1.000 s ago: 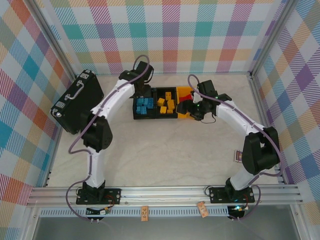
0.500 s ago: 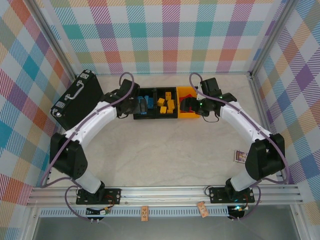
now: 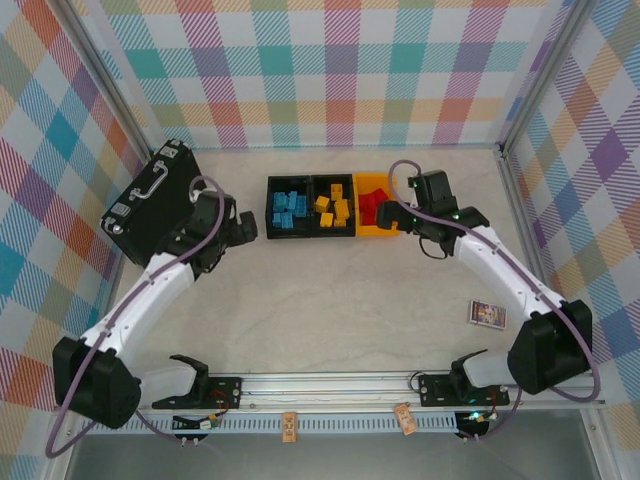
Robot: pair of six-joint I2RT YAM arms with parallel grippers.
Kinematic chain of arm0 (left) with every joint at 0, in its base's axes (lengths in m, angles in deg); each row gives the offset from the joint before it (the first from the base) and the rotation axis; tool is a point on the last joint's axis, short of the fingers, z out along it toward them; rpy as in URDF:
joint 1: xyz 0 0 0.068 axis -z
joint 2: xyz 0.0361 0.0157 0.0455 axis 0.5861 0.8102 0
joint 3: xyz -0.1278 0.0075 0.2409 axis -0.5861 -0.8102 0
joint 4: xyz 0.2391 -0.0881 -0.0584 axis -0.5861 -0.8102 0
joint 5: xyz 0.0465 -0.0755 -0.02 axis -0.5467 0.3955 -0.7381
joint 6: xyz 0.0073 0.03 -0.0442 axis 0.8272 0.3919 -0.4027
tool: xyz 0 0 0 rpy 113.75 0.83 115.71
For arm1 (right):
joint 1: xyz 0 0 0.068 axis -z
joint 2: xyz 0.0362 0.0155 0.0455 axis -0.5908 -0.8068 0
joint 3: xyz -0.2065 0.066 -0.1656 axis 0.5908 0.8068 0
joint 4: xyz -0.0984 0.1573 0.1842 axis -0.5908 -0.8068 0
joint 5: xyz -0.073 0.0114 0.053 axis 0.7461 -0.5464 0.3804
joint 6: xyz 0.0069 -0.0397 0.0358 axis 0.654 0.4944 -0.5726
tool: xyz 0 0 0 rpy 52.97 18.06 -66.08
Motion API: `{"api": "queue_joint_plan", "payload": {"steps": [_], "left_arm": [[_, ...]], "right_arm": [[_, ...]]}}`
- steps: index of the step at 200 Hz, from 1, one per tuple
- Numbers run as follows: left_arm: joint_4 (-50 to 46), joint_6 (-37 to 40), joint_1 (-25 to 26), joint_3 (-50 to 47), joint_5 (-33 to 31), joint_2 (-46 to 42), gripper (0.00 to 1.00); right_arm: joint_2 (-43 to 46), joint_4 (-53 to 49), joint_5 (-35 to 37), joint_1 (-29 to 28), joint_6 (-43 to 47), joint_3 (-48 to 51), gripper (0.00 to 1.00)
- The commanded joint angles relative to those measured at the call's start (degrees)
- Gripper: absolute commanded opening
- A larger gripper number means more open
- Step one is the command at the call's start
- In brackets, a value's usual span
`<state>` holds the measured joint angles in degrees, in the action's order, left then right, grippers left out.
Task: Sort the legos into containers by color
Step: Reset both arms
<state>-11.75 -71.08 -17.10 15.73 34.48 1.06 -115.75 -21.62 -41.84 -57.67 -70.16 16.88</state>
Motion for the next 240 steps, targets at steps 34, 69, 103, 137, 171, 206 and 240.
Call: {"api": "queue_joint_plan", "payload": {"steps": [34, 69, 103, 137, 171, 206, 240], "left_arm": [[26.4, 13.4, -2.1, -20.5, -14.5, -10.4, 1.00], [38.1, 15.1, -4.8, -26.0, -18.5, -3.2, 1.00], [65.9, 17.8, -5.2, -32.6, -13.9, 8.7, 1.00], [84.2, 22.5, -6.0, -34.9, -12.7, 20.8, 1.00], [87.3, 20.8, -10.1, -35.5, -1.5, 24.1, 1.00], [77.5, 18.8, -11.4, -32.0, -0.6, 23.2, 0.99], [79.5, 19.2, -11.3, -32.2, -0.9, 23.9, 1.00]], "right_arm": [[7.4, 28.7, 25.9, 0.9, 12.6, 21.4, 0.99], [5.4, 40.9, 25.7, 5.9, 12.4, 30.5, 0.99], [-0.6, 63.6, 21.0, 10.9, 15.5, 39.6, 0.99], [-7.0, 80.2, 11.2, 14.3, 19.5, 43.1, 0.99], [-12.6, 83.4, 0.6, 17.9, 19.5, 42.3, 0.99], [-11.8, 81.0, 0.8, 18.0, 19.0, 41.8, 0.99], [-11.4, 78.7, 0.4, 18.0, 18.8, 41.2, 0.99]]}}
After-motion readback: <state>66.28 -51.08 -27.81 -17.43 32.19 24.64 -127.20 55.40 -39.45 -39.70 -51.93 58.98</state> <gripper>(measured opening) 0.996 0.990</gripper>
